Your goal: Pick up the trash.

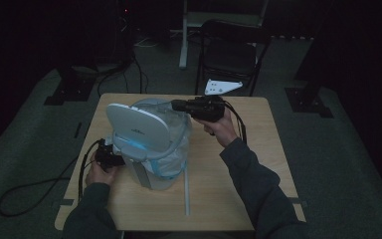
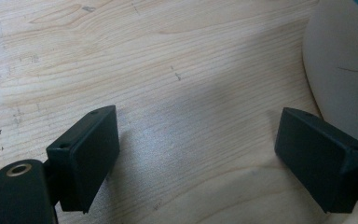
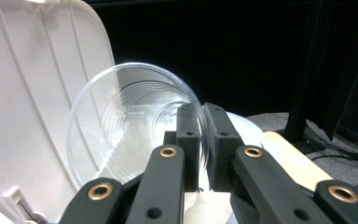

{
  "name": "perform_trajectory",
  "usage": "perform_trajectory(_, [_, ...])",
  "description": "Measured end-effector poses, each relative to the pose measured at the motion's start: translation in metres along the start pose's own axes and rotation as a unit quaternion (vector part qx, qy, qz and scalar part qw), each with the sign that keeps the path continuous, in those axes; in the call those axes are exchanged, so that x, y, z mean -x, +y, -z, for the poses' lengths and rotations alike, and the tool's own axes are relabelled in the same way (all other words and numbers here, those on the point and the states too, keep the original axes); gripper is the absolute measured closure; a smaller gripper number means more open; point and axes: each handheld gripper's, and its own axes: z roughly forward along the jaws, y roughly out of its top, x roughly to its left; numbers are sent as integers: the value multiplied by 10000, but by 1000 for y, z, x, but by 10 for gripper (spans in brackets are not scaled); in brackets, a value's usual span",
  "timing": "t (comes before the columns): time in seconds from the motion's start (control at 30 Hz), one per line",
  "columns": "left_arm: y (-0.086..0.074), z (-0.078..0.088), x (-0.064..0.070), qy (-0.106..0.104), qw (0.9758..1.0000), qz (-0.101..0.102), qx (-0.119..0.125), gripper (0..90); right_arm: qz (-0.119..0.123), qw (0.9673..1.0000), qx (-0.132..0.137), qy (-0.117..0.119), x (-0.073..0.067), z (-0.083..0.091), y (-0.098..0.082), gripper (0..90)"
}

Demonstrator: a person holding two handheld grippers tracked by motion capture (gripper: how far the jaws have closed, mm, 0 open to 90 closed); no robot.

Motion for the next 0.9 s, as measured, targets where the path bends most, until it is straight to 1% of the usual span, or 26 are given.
perform_trajectory(0.3, [0,0,0,0,10000,2,0,144,40,10000,-80,15,-2,-7,-1,846])
perform_trajectory(0.47, [0,0,0,1,10000,1,-1,144,5,9999,-122,38,-2,-10,-1,839])
perform_trajectory(0.5, [0,0,0,1,10000,1,1,144,12,9998,-170,51,-2,-11,-1,805])
perform_trajectory(0.53, [0,0,0,2,10000,-1,-1,144,22,9997,-223,112,-3,-12,-1,702])
perform_trajectory(0.57, [0,0,0,1,10000,0,0,144,42,9996,-246,155,-3,-14,-2,628])
perform_trajectory(0.6, [0,0,0,1,10000,-1,0,144,66,9996,-256,126,-4,-14,-2,589])
perform_trajectory(0.7, [0,0,0,1,10000,2,0,144,71,9996,-251,124,-5,-14,-3,585])
perform_trajectory(0.83, [0,0,0,0,10000,1,0,144,42,9996,-258,52,-4,-11,-4,581])
perform_trajectory(0.9, [0,0,0,2,10000,1,1,144,13,9998,-207,-5,-2,-6,-5,565])
